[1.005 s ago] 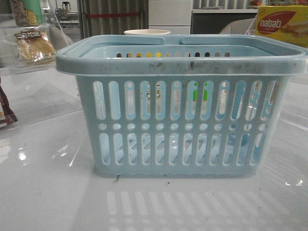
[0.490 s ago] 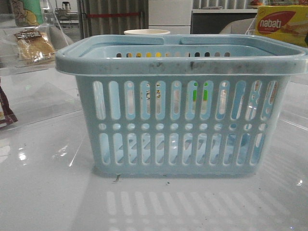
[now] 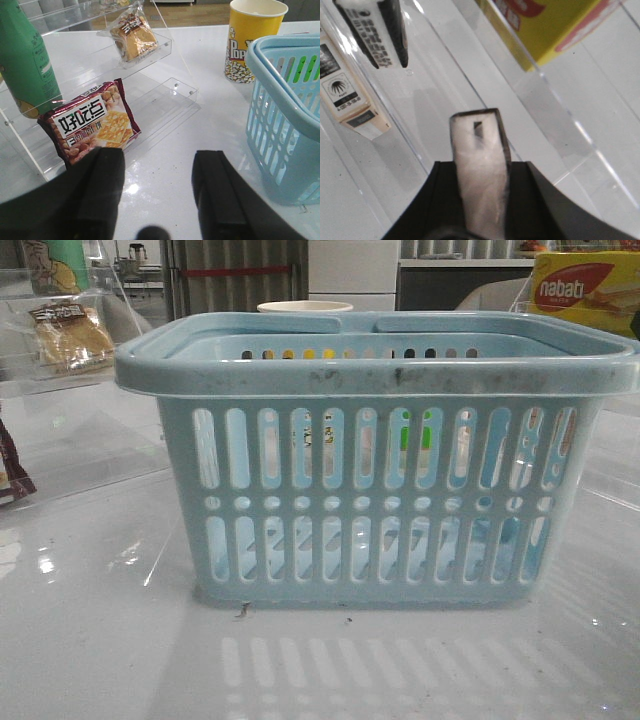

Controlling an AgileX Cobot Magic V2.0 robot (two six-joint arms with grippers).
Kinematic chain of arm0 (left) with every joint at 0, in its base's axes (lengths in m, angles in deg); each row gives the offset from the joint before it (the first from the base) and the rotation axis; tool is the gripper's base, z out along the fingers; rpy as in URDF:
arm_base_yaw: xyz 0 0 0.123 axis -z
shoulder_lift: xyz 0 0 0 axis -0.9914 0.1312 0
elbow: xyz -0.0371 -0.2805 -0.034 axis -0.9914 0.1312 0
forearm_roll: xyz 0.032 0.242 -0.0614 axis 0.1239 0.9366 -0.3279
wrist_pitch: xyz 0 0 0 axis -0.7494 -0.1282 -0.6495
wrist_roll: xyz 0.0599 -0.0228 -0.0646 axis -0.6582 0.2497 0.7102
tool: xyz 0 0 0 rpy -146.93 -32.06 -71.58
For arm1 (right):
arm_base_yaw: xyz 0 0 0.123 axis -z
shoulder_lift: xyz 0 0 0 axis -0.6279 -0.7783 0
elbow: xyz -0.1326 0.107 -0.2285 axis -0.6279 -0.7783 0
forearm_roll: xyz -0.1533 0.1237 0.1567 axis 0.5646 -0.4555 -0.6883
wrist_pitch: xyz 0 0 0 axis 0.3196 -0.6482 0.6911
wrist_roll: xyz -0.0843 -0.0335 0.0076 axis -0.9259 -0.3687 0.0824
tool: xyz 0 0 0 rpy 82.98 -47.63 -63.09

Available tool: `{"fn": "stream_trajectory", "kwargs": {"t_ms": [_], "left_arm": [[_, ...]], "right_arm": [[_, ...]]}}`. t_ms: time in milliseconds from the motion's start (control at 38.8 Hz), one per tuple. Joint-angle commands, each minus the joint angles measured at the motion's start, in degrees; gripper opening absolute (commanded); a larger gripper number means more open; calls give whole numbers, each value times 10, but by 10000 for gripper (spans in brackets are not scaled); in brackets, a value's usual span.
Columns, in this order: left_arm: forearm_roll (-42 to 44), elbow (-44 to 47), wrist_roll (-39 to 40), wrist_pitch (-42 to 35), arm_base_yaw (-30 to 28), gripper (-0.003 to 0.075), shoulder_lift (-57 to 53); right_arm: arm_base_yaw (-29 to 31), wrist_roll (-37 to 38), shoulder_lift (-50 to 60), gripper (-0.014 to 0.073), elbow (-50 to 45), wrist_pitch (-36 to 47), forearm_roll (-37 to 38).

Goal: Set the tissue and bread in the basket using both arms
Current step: 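Grasp the black tissue pack on the rack with the right gripper, then carry the tissue pack over the basket and release it inside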

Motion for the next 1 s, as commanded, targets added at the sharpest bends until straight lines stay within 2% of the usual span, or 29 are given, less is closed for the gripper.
{"fn": "stream_trajectory", "kwargs": {"t_ms": [0, 180, 387, 593, 799, 979], "left_arm": [[-8, -16, 6, -45, -1, 380, 8], [-8, -16, 6, -45, -1, 380, 8], [-8, -16, 6, -45, -1, 380, 8], [-8, -16, 6, -54, -1, 380, 8], [-8, -16, 6, -56, -1, 380, 8], [-8, -16, 6, -56, -1, 380, 8]], "right_arm": [[4, -4, 51, 194, 21, 22, 9], [-1, -4, 103, 194, 21, 1, -12], [-39, -4, 204, 194, 21, -52, -91], [-135, -4, 273, 194, 20, -80, -149], [-240, -4, 259, 194, 11, -93, -164], [-303, -4, 222, 194, 2, -93, -173]]}}
